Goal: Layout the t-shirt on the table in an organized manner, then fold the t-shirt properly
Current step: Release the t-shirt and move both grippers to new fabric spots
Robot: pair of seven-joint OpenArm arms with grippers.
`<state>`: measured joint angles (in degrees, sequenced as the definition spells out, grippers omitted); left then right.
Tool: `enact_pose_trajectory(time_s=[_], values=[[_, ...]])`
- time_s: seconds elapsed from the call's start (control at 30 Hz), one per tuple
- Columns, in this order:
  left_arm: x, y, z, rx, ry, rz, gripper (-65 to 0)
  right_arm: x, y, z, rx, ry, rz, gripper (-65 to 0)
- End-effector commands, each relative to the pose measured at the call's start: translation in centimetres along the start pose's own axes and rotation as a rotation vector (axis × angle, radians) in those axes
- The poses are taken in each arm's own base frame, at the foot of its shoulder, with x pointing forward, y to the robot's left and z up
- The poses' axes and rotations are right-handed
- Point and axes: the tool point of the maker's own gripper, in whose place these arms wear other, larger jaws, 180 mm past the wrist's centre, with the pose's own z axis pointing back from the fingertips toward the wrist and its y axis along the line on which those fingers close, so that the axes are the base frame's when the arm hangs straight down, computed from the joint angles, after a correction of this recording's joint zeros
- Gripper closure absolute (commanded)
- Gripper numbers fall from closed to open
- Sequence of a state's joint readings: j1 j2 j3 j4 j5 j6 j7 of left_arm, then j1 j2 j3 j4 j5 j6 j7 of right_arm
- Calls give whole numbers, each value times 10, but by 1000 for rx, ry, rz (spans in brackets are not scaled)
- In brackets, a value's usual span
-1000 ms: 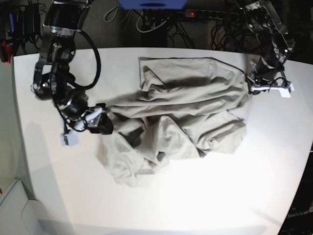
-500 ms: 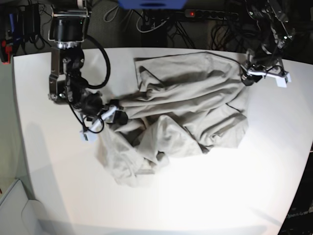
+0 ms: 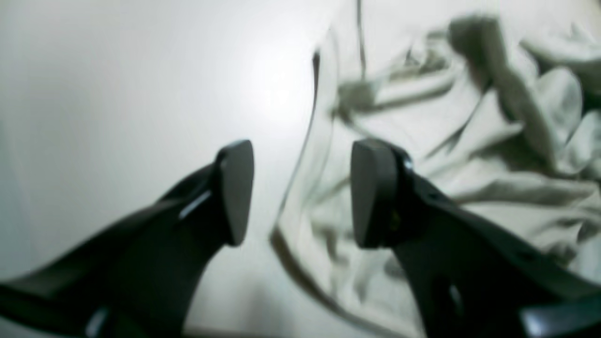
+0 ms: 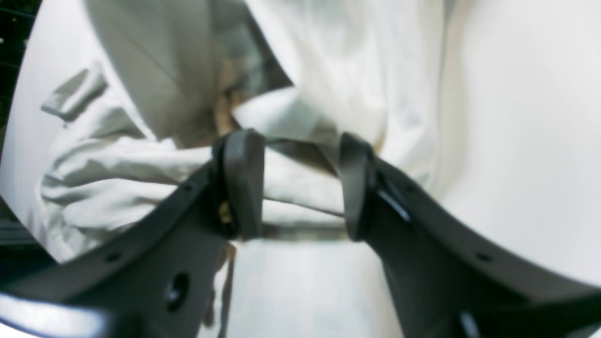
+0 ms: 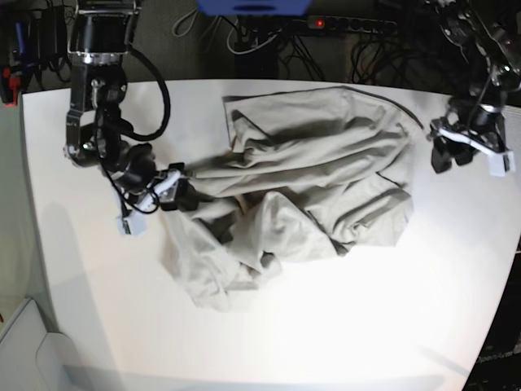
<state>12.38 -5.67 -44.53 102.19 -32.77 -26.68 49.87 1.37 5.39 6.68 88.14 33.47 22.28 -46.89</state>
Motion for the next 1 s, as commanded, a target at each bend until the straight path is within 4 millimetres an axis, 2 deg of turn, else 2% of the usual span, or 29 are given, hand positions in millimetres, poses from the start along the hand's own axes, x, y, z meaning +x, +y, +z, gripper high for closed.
enact_pose_trajectory(time_s=[0.0, 0.07, 0.2, 0.3, 0.4, 0.5, 0.7, 0.83, 0.97], values=[[26, -6, -2, -19, -66, -26, -327, 14, 5, 3, 18, -44, 16, -273], [43, -11, -16, -27, -83, -39, -327, 11, 7, 4, 20, -40, 17, -273], [49, -26, -54, -30, -39, -81, -327, -2, 17, 4, 36, -33, -9, -244], [38, -45, -79, -53, 30, -143, -327, -12, 21, 3, 44, -20, -31, -147], [24, -60, -95, -78, 92, -188, -327, -16, 32, -2, 66, -13, -47, -56], [15, -58, -99, -61, 124, -213, -327, -22, 39, -4, 84, 7, -35, -3], [1, -39, -95, 10, 181, -282, -328, -27, 54, -8, 119, 27, -10, 0], [-4, -35, -96, 26, 200, -305, -328, -32, 67, -13, 150, 44, 9, 0], [-23, -42, -104, 0, 256, -309, -328, -35, 75, -15, 169, 55, 20, 0]])
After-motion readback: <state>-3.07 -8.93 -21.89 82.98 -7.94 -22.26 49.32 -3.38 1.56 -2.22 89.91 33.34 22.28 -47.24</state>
